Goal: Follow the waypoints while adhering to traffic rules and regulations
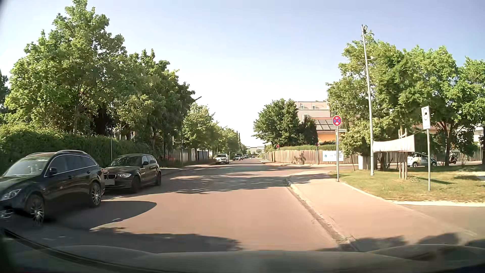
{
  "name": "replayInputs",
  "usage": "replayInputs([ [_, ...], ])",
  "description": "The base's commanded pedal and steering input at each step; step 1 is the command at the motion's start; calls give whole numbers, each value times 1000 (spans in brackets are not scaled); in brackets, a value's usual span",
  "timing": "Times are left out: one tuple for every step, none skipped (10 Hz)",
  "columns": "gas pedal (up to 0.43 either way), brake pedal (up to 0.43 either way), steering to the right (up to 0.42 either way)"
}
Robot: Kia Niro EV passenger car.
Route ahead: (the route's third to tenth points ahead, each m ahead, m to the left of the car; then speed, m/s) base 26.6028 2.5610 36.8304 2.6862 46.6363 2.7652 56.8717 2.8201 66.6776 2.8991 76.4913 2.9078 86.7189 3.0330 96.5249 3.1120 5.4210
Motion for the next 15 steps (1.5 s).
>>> replayInputs([
  [0, 98, -12],
  [0, 110, -8],
  [0, 110, -7],
  [0, 116, -8],
  [0, 104, -8],
  [0, 98, -8],
  [0, 98, -12],
  [0, 98, -15],
  [0, 98, -15],
  [0, 98, -15],
  [0, 98, -15],
  [0, 98, -14],
  [0, 98, -13],
  [0, 98, -12],
  [0, 98, -11],
])
